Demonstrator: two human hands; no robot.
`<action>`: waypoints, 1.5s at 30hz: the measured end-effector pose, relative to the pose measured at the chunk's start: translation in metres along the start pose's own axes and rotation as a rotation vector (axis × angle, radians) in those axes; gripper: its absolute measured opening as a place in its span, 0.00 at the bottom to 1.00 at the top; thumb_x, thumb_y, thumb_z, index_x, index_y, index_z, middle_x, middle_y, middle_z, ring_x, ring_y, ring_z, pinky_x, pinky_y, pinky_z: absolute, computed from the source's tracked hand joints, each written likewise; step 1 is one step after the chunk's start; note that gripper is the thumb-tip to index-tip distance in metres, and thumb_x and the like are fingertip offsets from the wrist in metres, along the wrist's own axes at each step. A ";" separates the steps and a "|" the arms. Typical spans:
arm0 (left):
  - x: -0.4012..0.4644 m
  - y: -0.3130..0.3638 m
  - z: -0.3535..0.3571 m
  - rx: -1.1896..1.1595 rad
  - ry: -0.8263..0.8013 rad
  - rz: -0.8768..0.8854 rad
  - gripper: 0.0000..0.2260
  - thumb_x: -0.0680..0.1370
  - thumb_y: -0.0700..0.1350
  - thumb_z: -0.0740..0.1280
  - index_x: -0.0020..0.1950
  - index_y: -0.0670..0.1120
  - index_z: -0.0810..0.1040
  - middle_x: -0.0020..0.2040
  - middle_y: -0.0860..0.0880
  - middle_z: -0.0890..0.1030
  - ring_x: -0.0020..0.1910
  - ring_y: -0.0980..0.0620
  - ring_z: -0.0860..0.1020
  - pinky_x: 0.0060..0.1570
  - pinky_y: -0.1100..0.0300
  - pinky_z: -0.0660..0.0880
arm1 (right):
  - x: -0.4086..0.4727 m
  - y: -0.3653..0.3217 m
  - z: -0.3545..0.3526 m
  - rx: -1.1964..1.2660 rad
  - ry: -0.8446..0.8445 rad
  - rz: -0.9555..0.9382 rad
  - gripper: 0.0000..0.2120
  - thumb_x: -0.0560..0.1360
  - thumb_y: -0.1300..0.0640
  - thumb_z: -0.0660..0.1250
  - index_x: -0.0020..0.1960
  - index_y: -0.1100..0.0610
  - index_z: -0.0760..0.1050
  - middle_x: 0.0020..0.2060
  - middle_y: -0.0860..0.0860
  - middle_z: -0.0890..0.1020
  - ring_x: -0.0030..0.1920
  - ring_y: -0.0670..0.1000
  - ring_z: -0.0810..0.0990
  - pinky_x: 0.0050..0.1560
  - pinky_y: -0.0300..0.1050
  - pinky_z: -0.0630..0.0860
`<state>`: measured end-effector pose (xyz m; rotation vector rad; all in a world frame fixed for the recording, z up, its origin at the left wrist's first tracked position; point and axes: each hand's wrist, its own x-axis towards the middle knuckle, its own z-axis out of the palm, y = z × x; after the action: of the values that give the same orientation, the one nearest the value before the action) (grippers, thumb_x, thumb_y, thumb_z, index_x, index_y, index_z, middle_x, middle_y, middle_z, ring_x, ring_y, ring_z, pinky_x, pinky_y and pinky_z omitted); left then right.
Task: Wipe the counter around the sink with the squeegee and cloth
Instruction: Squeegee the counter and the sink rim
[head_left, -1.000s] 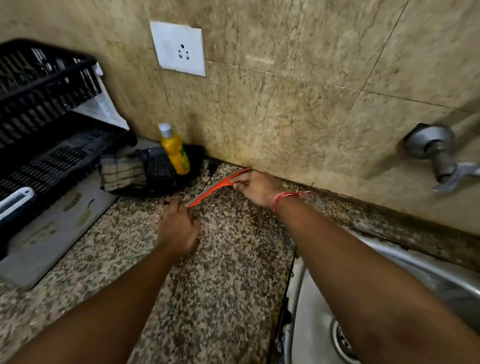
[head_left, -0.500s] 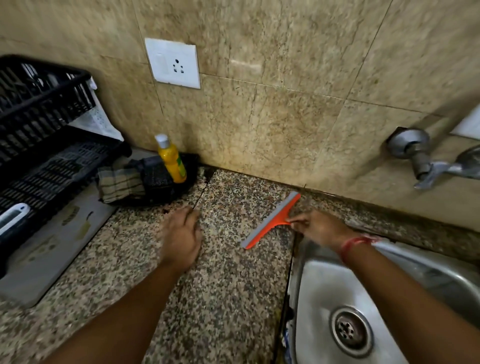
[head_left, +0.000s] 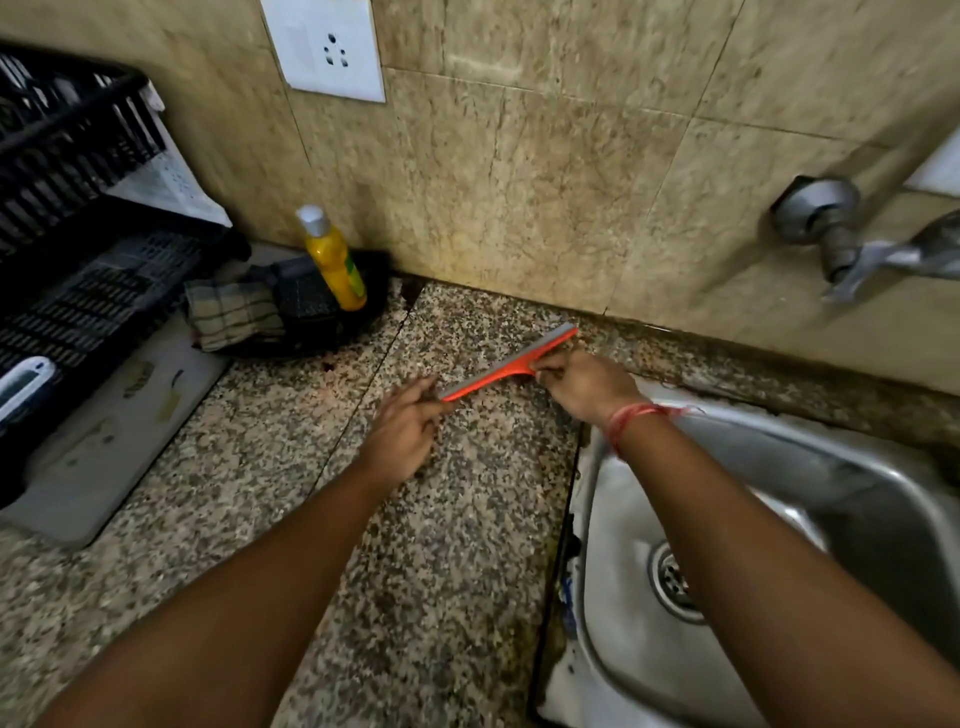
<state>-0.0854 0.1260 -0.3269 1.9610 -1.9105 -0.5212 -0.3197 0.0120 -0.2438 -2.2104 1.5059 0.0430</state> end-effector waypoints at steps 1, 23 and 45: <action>-0.008 0.001 -0.001 -0.055 0.010 0.032 0.17 0.78 0.36 0.65 0.60 0.55 0.81 0.76 0.51 0.66 0.77 0.49 0.60 0.77 0.44 0.54 | -0.011 0.007 0.004 0.024 0.002 0.003 0.14 0.80 0.46 0.59 0.63 0.39 0.78 0.59 0.50 0.83 0.57 0.56 0.81 0.55 0.46 0.75; -0.122 0.060 0.038 0.156 0.029 -0.315 0.27 0.83 0.57 0.52 0.81 0.53 0.50 0.81 0.50 0.47 0.80 0.48 0.43 0.76 0.46 0.40 | -0.124 0.066 0.017 -0.102 -0.066 -0.204 0.13 0.80 0.46 0.60 0.61 0.36 0.78 0.59 0.43 0.82 0.53 0.50 0.81 0.52 0.42 0.75; -0.152 0.090 0.042 0.230 -0.015 -0.440 0.29 0.80 0.63 0.54 0.80 0.56 0.53 0.81 0.50 0.49 0.80 0.45 0.48 0.74 0.38 0.42 | -0.193 0.108 0.002 -0.133 -0.001 -0.187 0.13 0.80 0.43 0.59 0.62 0.32 0.76 0.58 0.45 0.83 0.57 0.53 0.81 0.54 0.46 0.76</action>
<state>-0.1875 0.2759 -0.3169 2.5535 -1.6037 -0.4422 -0.4921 0.1499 -0.2304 -2.4474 1.3231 0.0867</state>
